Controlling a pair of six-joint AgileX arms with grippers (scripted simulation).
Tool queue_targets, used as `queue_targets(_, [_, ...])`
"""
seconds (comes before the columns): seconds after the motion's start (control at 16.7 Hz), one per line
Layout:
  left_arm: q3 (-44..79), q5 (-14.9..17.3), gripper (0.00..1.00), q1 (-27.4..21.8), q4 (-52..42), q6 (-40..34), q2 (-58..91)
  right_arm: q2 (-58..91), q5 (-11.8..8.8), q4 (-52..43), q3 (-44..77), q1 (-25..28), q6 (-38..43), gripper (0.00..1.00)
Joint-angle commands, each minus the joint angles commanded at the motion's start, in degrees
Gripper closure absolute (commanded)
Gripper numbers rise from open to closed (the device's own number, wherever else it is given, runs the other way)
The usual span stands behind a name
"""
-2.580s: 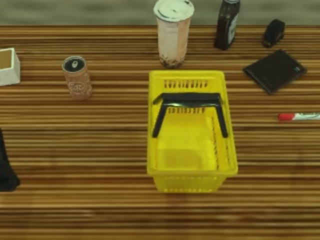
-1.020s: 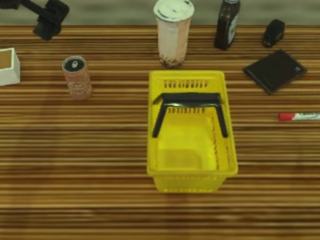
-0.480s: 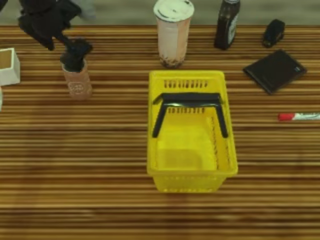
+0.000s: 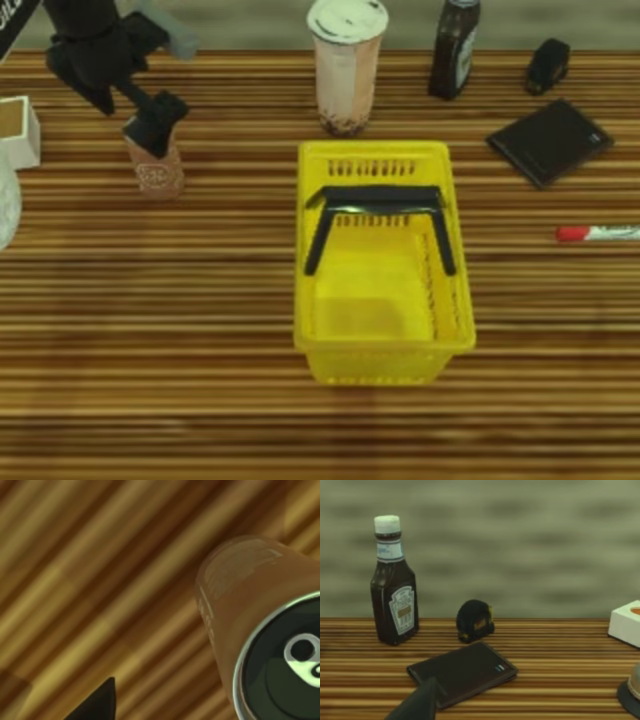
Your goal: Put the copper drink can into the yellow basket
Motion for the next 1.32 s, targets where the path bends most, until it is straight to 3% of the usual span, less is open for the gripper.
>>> queue_targets(0.54, [-11.21,-0.02,0.0,-0.65,11.12,-0.23,-0.27,0.0,0.0,0.0,0.0,0.0,0.0,0.0])
queue_targets(0.78, [-11.48,-0.02,0.0,-0.66,11.39,-0.24,-0.25,0.0,0.0,0.0,0.0,0.0,0.0,0.0])
queue_targets(1.32, [-11.48,-0.02,0.68,-0.66,11.39,-0.24,-0.25,0.0,0.0,0.0,0.0,0.0,0.0,0.0])
